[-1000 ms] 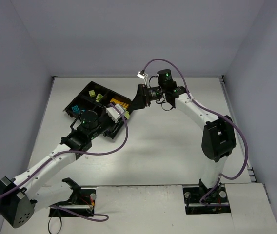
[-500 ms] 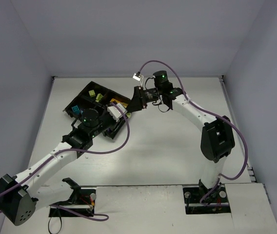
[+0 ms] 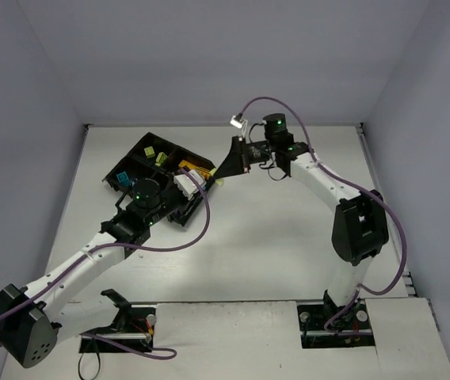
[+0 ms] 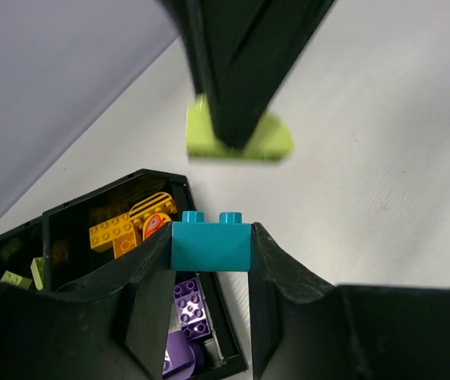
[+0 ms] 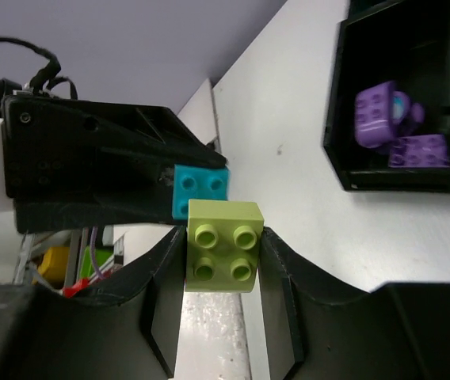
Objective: Sort the legos into containers by color
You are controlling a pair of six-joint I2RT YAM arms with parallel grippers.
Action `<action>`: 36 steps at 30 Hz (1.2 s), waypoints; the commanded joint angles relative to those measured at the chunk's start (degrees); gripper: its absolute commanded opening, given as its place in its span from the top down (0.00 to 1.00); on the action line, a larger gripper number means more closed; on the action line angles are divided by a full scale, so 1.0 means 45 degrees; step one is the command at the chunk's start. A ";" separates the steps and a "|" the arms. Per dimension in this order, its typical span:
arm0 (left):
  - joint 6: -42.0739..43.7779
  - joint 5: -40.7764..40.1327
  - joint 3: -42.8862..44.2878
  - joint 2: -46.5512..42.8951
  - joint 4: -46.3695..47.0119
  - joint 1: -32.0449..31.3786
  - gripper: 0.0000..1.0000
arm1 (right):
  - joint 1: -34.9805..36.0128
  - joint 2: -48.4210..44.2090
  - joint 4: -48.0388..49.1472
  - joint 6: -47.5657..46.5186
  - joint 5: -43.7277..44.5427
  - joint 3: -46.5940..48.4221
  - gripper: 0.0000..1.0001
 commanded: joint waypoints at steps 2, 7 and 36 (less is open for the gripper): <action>-0.0483 -0.0070 -0.0266 -0.0725 0.0976 0.0089 0.75 | -0.1935 -0.1420 0.0794 -0.0009 -0.0167 -0.0326 1.00; -0.1340 -0.1298 -0.0600 -0.0923 0.0860 0.0361 0.76 | -0.3266 -0.2143 0.0774 0.0012 0.0632 -0.1029 1.00; -0.6929 -0.3840 0.6666 0.7865 -0.5840 0.7315 0.57 | -0.3581 -0.4820 -0.0417 -0.1980 0.4188 -0.3003 1.00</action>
